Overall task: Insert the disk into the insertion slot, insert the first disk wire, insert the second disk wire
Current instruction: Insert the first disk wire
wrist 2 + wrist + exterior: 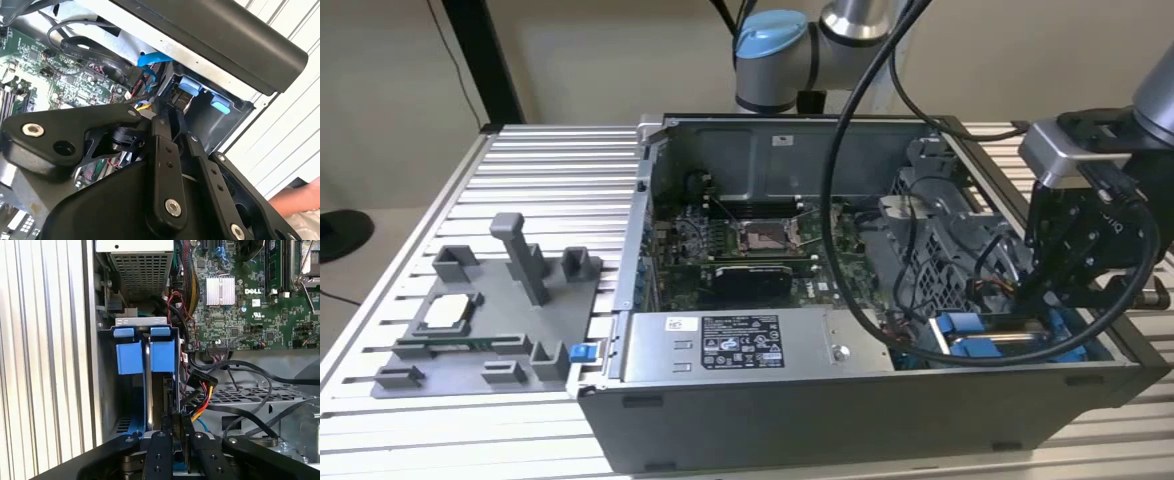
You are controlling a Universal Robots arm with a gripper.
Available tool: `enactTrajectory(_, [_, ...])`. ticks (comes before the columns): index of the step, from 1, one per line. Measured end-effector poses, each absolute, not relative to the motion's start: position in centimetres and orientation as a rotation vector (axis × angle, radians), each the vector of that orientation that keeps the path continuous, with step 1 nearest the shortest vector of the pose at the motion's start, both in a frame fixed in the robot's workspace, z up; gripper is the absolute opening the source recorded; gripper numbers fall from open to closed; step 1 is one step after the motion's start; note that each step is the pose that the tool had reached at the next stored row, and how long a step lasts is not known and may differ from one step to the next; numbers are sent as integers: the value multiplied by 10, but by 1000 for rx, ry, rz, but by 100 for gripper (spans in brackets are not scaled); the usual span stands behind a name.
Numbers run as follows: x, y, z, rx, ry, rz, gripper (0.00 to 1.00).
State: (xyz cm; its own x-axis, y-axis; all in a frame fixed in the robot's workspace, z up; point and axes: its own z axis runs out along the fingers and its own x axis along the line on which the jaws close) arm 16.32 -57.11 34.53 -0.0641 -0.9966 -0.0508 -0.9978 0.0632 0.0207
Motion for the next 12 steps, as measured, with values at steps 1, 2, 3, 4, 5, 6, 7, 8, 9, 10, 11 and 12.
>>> enactTrajectory(1, [163, -571, 345, -2133, 2272, 75, 0])
enactTrajectory(2, [164, -571, 345, -2133, 2270, 73, 0])
enactTrajectory(3, [164, -571, 344, -2133, 2268, 71, 0])
enactTrajectory(4, [164, -571, 344, -2133, 2268, 71, 0])
enactTrajectory(5, [164, -571, 344, -2133, 2268, 71, 0])
enactTrajectory(6, [164, -571, 344, -2133, 2268, 71, 0])
enactTrajectory(7, [164, -571, 343, -2133, 2268, 71, 0])
enactTrajectory(8, [164, -571, 343, -2133, 2268, 71, 0])
enactTrajectory(9, [164, -571, 343, -2133, 2268, 71, 0])
enactTrajectory(10, [164, -571, 343, -2133, 2268, 70, 0])
enactTrajectory(11, [164, -571, 342, -2133, 2268, 70, 0])
enactTrajectory(12, [164, -571, 342, -2133, 2268, 71, 0])
